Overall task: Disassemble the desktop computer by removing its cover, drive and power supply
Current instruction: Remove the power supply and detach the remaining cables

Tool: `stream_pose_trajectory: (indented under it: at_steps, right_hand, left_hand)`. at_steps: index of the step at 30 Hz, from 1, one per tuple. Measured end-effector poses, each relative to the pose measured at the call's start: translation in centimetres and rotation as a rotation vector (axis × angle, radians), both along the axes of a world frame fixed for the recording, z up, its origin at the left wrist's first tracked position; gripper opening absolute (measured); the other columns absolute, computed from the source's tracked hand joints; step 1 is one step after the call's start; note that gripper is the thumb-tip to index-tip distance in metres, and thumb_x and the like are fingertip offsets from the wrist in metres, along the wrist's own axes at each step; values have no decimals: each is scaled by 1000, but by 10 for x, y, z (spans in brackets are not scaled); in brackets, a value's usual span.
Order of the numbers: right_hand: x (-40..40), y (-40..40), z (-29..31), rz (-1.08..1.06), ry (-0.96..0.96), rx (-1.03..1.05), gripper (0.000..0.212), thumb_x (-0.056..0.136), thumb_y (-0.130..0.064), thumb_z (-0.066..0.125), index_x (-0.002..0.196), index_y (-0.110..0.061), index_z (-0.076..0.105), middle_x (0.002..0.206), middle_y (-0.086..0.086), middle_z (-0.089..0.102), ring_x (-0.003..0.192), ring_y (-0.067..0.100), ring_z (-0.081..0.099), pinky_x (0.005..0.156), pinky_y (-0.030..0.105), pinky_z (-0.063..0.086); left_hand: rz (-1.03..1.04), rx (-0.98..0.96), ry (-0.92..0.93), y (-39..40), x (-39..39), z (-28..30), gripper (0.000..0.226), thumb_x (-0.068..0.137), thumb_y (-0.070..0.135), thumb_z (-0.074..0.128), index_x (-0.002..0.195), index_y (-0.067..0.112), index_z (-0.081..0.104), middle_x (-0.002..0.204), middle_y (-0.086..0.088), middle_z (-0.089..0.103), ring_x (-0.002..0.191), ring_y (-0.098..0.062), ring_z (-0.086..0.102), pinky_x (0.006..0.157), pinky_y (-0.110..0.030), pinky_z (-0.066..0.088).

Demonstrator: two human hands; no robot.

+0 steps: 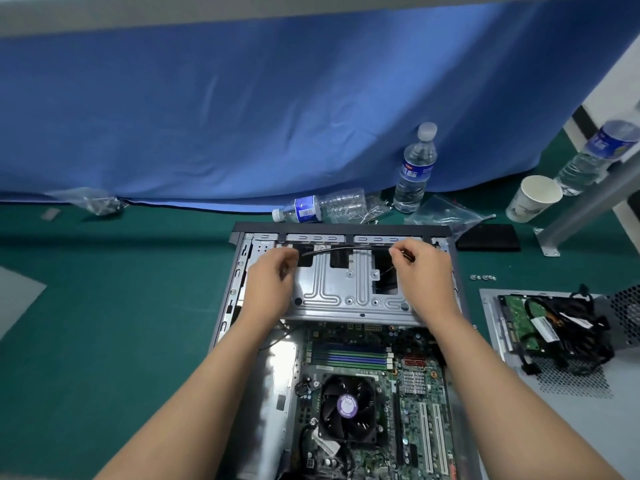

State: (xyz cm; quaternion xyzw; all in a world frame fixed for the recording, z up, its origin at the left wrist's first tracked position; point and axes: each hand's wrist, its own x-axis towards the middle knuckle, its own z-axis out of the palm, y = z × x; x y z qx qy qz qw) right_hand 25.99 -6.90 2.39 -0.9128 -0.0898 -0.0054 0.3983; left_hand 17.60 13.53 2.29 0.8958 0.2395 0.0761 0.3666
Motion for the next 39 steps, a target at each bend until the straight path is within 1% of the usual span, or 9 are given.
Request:
stream_pose_trajectory:
  at_steps: [3, 7, 10, 12, 20, 25, 33, 36, 39]
  right_hand:
    - [-1, -2, -2, -25, -20, 7, 16, 91, -13, 57, 86, -8, 71, 76, 0, 66, 67, 14, 57, 60, 25, 40]
    - [-3, -1, -4, -30, -43, -12, 15, 91, -11, 57, 86, -6, 71, 79, 5, 69, 67, 19, 58, 63, 31, 47]
    - [-4, 0, -5, -39, -64, -6, 15, 91, -11, 57, 87, -5, 71, 81, 6, 69, 69, 19, 59, 63, 31, 46]
    - [-4, 1, -4, -44, -68, -6, 15, 91, -11, 57, 86, -5, 70, 80, 6, 69, 69, 19, 58, 62, 30, 44]
    - [-6, 5, 0, -34, -72, 19, 17, 93, -13, 56, 88, -5, 70, 80, 6, 67, 65, 18, 54, 59, 30, 41]
    - [-6, 6, 3, -2, -51, 10, 16, 93, -14, 55, 90, -7, 70, 81, 4, 67, 70, 20, 58, 65, 35, 49]
    - [-13, 10, 5, 51, -31, 113, 13, 90, -13, 58, 83, -10, 69, 72, -3, 64, 66, 13, 58, 63, 30, 48]
    - [-13, 12, 4, 59, -31, 96, 14, 90, -14, 58, 82, -10, 69, 74, -1, 66, 67, 16, 59, 63, 34, 50]
    - [-9, 13, 2, 77, -29, 49, 14, 90, -15, 58, 83, -11, 69, 75, 0, 67, 65, 13, 56, 61, 29, 47]
  left_hand:
    - [-44, 88, 18, -2, 2, -3, 33, 92, 0, 51, 123, 8, 62, 120, -9, 61, 117, -22, 50, 94, -16, 29]
    - [-225, 218, 59, -4, 3, -7, 33, 95, 5, 47, 126, 0, 58, 139, -11, 48, 128, -25, 40, 107, -24, 26]
    - [-262, 481, 132, -3, 3, -12, 35, 99, 23, 44, 128, 7, 55, 136, -10, 42, 122, -26, 37, 98, -34, 31]
    - [-271, 560, 175, -2, 3, -14, 38, 100, 30, 39, 131, 11, 51, 133, -9, 40, 118, -25, 35, 93, -35, 30]
    - [-275, 574, 257, -7, 8, -18, 44, 99, 46, 28, 120, 17, 54, 139, -7, 33, 126, -24, 26, 103, -37, 22]
    - [-248, 612, 356, -4, 12, -16, 52, 96, 59, 23, 124, 26, 54, 136, -7, 31, 124, -25, 24, 101, -41, 20]
    - [-205, 543, 410, -7, 19, -20, 66, 87, 74, 23, 125, 34, 58, 142, -5, 24, 134, -26, 9, 107, -52, 10]
    - [-199, 516, 392, -8, 21, -20, 69, 85, 77, 21, 114, 32, 64, 139, -4, 26, 131, -22, 7, 108, -52, 6]
    - [-172, 498, 344, -7, 22, -21, 70, 87, 73, 24, 99, 21, 70, 135, -3, 30, 128, -19, 11, 106, -48, 4]
